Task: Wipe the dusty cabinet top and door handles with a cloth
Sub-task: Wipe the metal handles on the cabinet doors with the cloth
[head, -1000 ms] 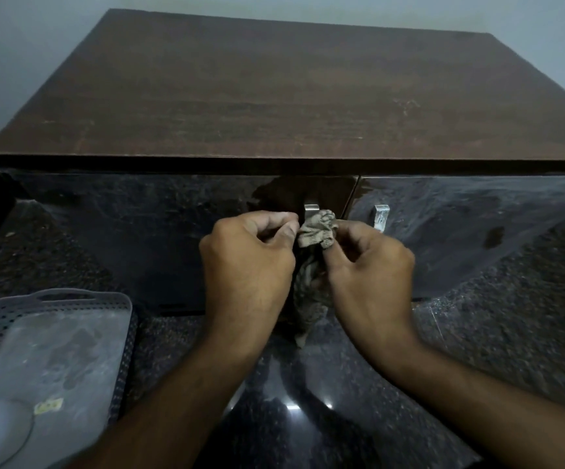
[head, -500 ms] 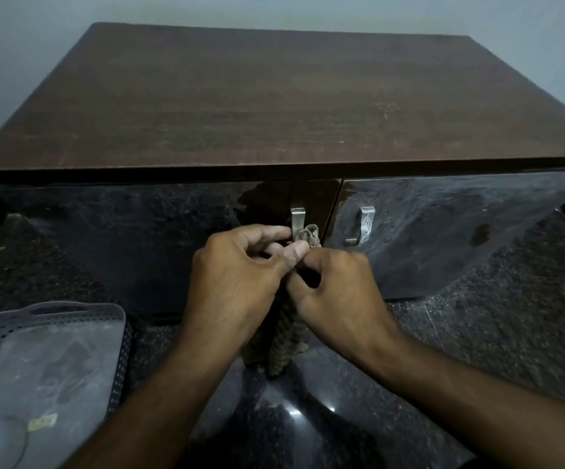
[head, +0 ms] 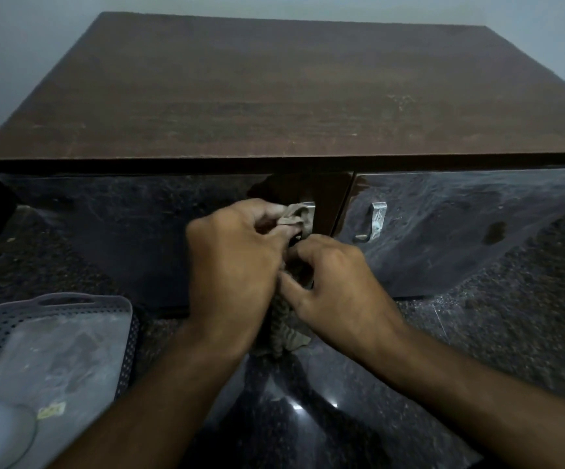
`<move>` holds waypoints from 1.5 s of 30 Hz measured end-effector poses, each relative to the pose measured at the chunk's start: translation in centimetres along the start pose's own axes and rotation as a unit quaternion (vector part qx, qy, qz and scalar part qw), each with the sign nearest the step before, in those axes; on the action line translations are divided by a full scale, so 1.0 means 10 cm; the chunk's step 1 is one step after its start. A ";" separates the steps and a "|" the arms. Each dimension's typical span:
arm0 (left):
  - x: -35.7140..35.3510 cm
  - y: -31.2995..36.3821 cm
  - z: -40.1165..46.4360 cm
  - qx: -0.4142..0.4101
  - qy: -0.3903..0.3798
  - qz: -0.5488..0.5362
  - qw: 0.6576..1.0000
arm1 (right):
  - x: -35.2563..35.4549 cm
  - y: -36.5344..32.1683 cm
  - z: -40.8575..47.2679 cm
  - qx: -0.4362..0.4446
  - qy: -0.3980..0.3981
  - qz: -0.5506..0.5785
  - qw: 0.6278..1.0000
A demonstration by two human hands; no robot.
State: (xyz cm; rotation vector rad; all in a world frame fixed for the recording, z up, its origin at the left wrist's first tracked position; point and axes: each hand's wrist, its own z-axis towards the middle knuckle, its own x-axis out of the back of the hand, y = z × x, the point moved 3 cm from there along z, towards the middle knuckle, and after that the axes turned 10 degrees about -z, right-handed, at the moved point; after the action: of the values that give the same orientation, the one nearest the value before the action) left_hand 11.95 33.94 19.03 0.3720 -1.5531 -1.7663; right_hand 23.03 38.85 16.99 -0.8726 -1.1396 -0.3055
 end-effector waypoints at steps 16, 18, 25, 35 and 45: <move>-0.03 0.00 0.01 -0.055 0.054 0.008 0.997 | 0.04 0.12 0.00 -0.069 0.001 0.020 0.997; -0.01 0.02 0.02 -0.085 0.090 0.000 0.992 | 0.06 0.12 0.00 -0.071 0.012 0.027 0.997; -0.08 -0.03 -0.02 -0.010 0.050 -0.005 0.999 | 0.13 0.13 0.00 -0.103 0.030 -0.005 0.994; -0.05 0.00 -0.04 0.026 0.034 -0.064 0.997 | 0.18 0.03 -0.04 -0.013 0.156 0.000 0.988; -0.04 0.10 -0.09 -0.032 0.065 -0.105 0.992 | 0.17 0.00 0.01 0.067 0.239 0.005 0.969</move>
State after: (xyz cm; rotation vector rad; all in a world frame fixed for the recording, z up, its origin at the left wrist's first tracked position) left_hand 13.14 33.61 19.69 0.6248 -1.4044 -1.9051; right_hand 23.67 39.32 18.50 -0.6388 -0.6975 -0.4015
